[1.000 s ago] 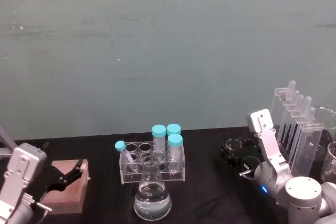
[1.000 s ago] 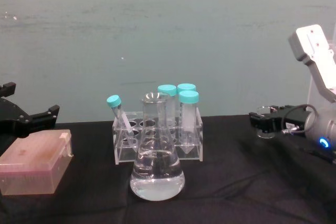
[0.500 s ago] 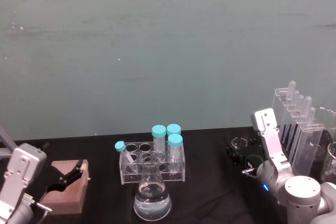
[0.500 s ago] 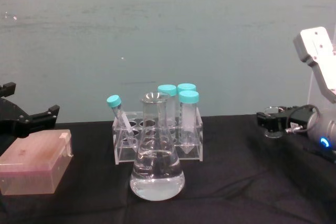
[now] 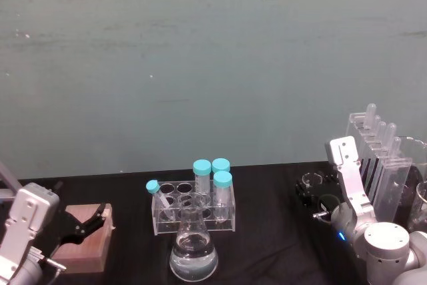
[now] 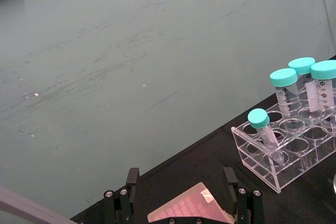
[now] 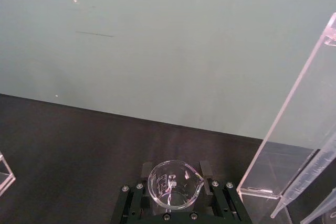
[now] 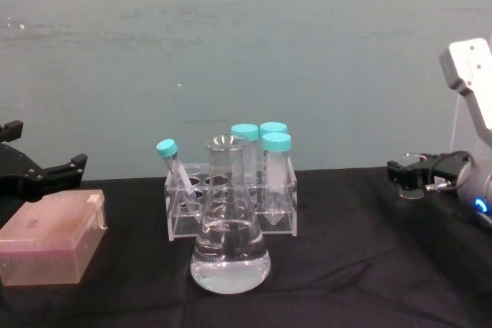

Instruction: Place the experimental apparatus aside using one hand.

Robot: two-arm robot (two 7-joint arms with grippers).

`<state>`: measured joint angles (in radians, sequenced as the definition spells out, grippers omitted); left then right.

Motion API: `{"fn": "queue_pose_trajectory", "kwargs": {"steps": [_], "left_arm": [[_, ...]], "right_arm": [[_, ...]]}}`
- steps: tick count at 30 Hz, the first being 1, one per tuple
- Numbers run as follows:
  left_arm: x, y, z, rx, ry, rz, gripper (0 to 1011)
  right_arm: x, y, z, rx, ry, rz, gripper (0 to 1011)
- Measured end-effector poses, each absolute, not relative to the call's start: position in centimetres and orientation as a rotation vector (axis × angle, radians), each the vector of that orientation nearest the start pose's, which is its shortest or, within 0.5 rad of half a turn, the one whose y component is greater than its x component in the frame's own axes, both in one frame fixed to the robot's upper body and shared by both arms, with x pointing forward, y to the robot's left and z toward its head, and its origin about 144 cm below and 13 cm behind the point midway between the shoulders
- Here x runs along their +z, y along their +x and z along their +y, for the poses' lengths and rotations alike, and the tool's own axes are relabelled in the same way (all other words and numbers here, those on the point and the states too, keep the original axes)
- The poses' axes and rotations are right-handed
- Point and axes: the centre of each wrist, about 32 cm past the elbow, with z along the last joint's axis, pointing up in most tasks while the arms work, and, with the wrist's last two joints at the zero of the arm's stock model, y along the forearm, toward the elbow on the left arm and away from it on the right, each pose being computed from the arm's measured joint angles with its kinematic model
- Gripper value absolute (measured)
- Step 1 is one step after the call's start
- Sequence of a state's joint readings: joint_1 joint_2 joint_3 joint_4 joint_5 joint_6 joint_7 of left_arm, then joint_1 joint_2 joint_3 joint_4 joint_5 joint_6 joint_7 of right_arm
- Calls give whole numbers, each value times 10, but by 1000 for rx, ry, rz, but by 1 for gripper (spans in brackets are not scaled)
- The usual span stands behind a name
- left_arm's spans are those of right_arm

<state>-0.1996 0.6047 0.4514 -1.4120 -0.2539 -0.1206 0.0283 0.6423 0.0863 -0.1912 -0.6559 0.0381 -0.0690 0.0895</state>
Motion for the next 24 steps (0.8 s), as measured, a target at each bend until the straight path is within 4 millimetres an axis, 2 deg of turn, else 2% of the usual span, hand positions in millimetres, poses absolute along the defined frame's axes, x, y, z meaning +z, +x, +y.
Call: {"fn": "queue_pose_trajectory", "kwargs": {"steps": [24], "left_arm": [[1140, 489, 310, 1248, 304, -285, 1000]], "right_arm": [[1114, 619, -241, -1410, -297, 75, 539]]}}
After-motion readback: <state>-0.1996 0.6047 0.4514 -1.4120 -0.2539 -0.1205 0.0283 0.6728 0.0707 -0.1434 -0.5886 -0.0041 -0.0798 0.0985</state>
